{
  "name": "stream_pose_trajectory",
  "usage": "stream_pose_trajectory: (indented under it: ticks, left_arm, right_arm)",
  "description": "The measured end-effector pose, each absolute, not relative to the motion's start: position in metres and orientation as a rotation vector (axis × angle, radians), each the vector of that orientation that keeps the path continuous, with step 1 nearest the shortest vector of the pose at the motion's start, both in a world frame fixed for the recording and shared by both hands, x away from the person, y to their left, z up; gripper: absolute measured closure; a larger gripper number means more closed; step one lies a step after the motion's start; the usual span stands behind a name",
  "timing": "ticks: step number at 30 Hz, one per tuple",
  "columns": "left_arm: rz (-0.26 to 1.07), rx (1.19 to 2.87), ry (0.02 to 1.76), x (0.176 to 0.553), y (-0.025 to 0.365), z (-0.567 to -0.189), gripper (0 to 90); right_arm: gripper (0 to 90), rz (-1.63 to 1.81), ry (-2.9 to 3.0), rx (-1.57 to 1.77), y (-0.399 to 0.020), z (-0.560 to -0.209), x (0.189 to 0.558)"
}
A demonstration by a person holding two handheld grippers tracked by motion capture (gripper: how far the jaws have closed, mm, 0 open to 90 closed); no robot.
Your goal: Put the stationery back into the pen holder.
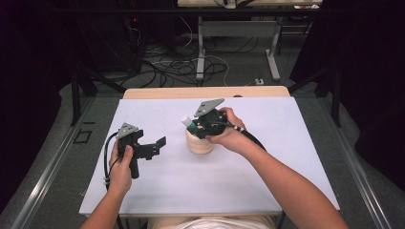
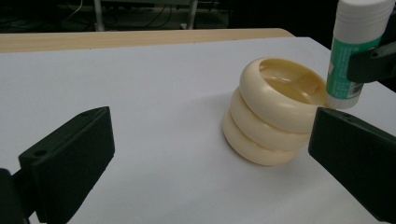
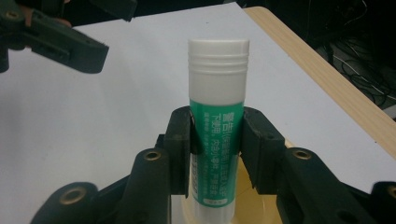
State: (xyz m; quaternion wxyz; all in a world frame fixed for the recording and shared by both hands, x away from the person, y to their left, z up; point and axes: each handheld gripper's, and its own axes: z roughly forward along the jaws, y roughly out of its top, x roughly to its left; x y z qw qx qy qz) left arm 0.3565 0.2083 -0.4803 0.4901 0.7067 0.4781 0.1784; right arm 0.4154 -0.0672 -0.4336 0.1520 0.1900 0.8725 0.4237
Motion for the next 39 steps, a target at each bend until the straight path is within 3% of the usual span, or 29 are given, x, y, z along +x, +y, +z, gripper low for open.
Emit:
stream_pose_trajectory:
  ticks: [39]
  left_arm:
    - [0.439, 1.712, 1.161, 0.357, 0.209, -0.480, 0.3]
  right_arm:
    - [65.5, 1.206, 2.430, 0.875, -0.068, -0.460, 0.448]
